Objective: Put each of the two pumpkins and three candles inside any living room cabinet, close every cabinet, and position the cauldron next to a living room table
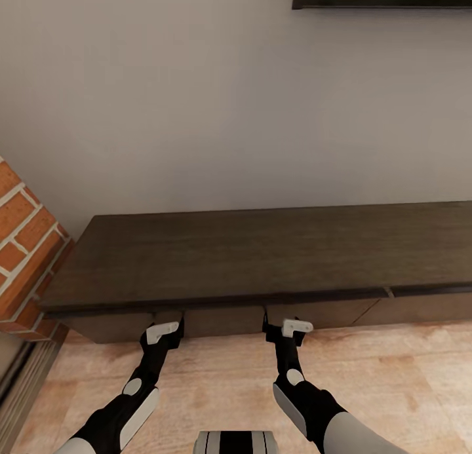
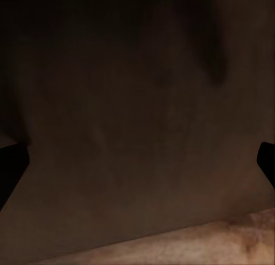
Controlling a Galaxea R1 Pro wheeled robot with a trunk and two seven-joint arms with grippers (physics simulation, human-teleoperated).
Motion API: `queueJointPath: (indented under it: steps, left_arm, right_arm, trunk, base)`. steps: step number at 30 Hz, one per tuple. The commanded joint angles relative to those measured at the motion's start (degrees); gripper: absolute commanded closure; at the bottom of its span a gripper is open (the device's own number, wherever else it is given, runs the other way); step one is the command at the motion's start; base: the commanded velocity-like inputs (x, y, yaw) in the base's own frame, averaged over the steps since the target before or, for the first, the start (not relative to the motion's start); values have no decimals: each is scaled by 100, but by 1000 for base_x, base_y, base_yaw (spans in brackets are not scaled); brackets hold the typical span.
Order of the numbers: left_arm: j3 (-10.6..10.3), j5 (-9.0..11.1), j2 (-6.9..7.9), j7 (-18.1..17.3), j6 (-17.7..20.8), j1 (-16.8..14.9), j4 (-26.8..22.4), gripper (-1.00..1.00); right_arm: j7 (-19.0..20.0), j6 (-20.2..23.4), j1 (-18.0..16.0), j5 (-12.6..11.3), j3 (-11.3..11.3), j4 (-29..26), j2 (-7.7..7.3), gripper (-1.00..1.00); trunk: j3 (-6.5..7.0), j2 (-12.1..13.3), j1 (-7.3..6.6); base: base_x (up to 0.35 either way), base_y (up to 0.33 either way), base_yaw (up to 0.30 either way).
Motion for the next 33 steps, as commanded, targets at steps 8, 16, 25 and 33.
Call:
queueJointPath:
  steps: [8,16,25,33]
  left_arm:
    - [-42,62,6,46,-32,-76,-3,-100]
    - [-287,62,-9,97,-32,-54,-79,-100]
    - [-539,114,4,131,-23,275,-34,-100]
    - [-536,170,18,139,-11,710,18,-100]
  right_arm:
    - [-18,-26,-46,-67,49,1,-5,-100]
    - [-26,-30,-46,-111,41,78,-19,-100]
    - [-45,-17,0,-207,22,119,-69,-100]
    - [-42,34,14,-272,13,375,-83,-100]
  trunk:
    - [-2,-1,0]
    - [-2,-1,0]
    - [-2,-1,0]
    - [-2,-1,0]
  base:
    - [-188,0,0]
    - [-325,0,0]
    - [-336,0,0]
    - [-339,0,0]
